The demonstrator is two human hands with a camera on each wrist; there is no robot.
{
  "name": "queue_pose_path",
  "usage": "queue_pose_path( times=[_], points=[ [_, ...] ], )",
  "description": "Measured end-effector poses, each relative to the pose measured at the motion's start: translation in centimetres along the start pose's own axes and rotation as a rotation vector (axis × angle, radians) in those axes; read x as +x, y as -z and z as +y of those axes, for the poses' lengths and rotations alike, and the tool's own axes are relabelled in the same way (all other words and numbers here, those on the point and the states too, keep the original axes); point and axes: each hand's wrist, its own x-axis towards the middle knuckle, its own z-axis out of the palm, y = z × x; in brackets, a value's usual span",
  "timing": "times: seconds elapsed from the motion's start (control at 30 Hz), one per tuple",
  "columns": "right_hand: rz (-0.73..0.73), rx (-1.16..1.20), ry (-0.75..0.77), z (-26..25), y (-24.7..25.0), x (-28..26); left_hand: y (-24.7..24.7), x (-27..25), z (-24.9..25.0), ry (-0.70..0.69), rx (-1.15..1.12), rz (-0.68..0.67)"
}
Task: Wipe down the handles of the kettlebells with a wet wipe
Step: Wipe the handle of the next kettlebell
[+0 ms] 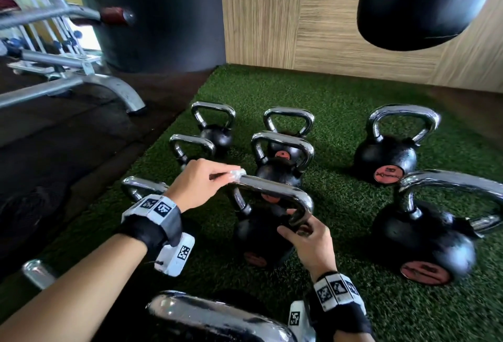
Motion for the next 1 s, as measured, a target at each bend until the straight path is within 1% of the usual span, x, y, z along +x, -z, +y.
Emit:
queue_pose_path(
  times=[0.1,0.2,0.27,0.37,0.4,0.5,0.63,0.73,0.8,0.87,0.93,1.0],
  points=[
    [0.002,0.031,0.012,0.1,-0.2,-0.1,-0.4,-0.6,-0.5,0.007,-0.043,0.003],
    [0.002,0.064,0.021,0.3,-0.3,-0.3,-1.0,-1.0,-1.7,-0.002,-0.092,0.044],
    [-0.001,0.070,0.026,0.4,-0.3,-0.4,-1.4,-1.5,-3.2,0.066,-0.122,0.046],
    [0.005,0.080,0.031,0.4,-0.4,-0.5,-3.2,-2.7,-5.5,0.137,-0.106,-0.050],
    [0.005,0.081,0.032,0.4,-0.3,-0.5,-4.0,-3.1,-6.0,0.166,-0.150,-0.053],
    [0.003,0.082,0.032,0.3,-0.3,-0.6,-5.3,-3.8,-6.5,0.230,-0.337,-0.001],
    [-0.006,0.075,0.024,0.1,-0.2,-0.5,-6.6,-3.8,-6.7,0.285,-0.423,-0.035],
    [-0.025,0.066,0.007,0.0,0.0,-0.5,-6.8,-3.9,-6.5,0.260,-0.402,-0.040],
    [-0.022,0.043,-0.005,-0.3,0.1,-0.6,-6.5,-4.0,-6.0,0.277,-0.394,-0.059],
    [-0.009,0.013,-0.017,-0.6,0.3,-0.6,-6.3,-4.0,-5.8,0.295,-0.382,-0.046],
    [-0.014,-0.059,-0.036,-1.1,0.9,-0.8,-6.3,-3.7,-5.6,0.315,-0.378,-0.025],
    [-0.019,-0.181,-0.020,-1.5,1.6,-1.4,-6.7,-3.1,-5.7,0.315,-0.319,0.002]
  ],
)
